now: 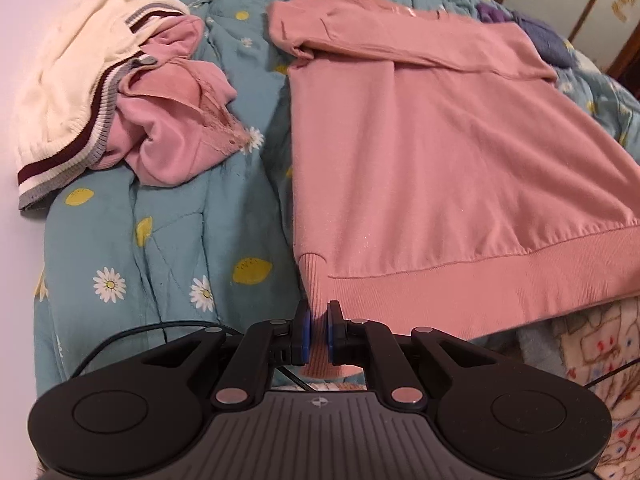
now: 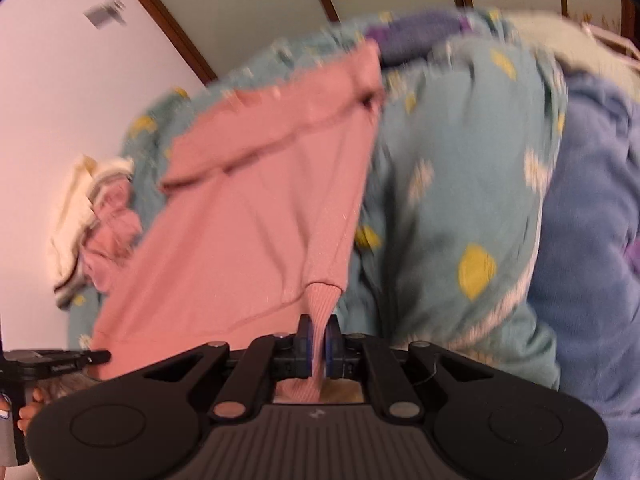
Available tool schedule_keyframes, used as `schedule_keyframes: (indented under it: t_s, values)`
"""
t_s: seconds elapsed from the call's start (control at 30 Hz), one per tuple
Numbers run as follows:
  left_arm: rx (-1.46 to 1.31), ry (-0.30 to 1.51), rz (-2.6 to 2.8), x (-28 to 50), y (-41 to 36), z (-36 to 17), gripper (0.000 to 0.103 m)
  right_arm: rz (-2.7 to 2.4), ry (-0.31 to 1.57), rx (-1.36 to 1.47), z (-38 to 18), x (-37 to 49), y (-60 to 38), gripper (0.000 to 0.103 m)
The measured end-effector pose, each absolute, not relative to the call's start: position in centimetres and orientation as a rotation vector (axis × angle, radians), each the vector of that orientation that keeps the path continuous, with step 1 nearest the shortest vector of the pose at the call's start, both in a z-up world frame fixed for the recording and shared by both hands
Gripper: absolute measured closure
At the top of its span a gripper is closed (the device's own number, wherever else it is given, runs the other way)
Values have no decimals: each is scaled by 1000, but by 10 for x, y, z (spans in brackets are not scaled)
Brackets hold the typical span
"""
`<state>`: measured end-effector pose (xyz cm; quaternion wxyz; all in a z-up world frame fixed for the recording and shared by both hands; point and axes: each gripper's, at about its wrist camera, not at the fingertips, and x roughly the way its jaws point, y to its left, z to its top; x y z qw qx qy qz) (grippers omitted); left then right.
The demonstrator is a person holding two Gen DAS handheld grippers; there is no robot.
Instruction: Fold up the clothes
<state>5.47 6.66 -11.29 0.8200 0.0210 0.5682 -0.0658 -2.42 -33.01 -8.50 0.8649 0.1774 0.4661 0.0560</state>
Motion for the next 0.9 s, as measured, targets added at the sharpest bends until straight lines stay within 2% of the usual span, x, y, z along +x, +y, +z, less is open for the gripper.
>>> schedule_keyframes:
  t_s: [0.13,0.3,0.43,0.5,0.57,0.63,0.7,0.77,0.8,0.9]
  values:
    - [-4,1233,-137,55,71,-117,95,117,1025,392,-92,-19,-336,98]
    - [21,1206,-144,51,71,-109,95,135,977,377,-85,-29,-333,98]
    - [37,1271,-141,50,74,-113,94,134,1023,338,-86,-25,-327,97]
    - [32,1274,-152,44,81,-112,85,127,1059,344,-89,-23,-328,93]
    - [43,1256,-152,40,83,-110,84,120,1075,366,-89,-25,-335,91]
    - [51,1241,-143,40,84,-107,79,109,1073,370,-89,-25,-340,91]
    - [41,1242,-142,45,81,-108,67,85,1084,366,-91,-17,-345,89]
    - [44,1251,-149,52,75,-109,67,90,1124,364,-96,-7,-345,75]
    - [51,1253,-151,57,72,-110,66,94,1142,370,-99,-2,-345,71]
    - [82,1244,-136,66,66,-113,63,98,1264,404,-116,21,-342,69]
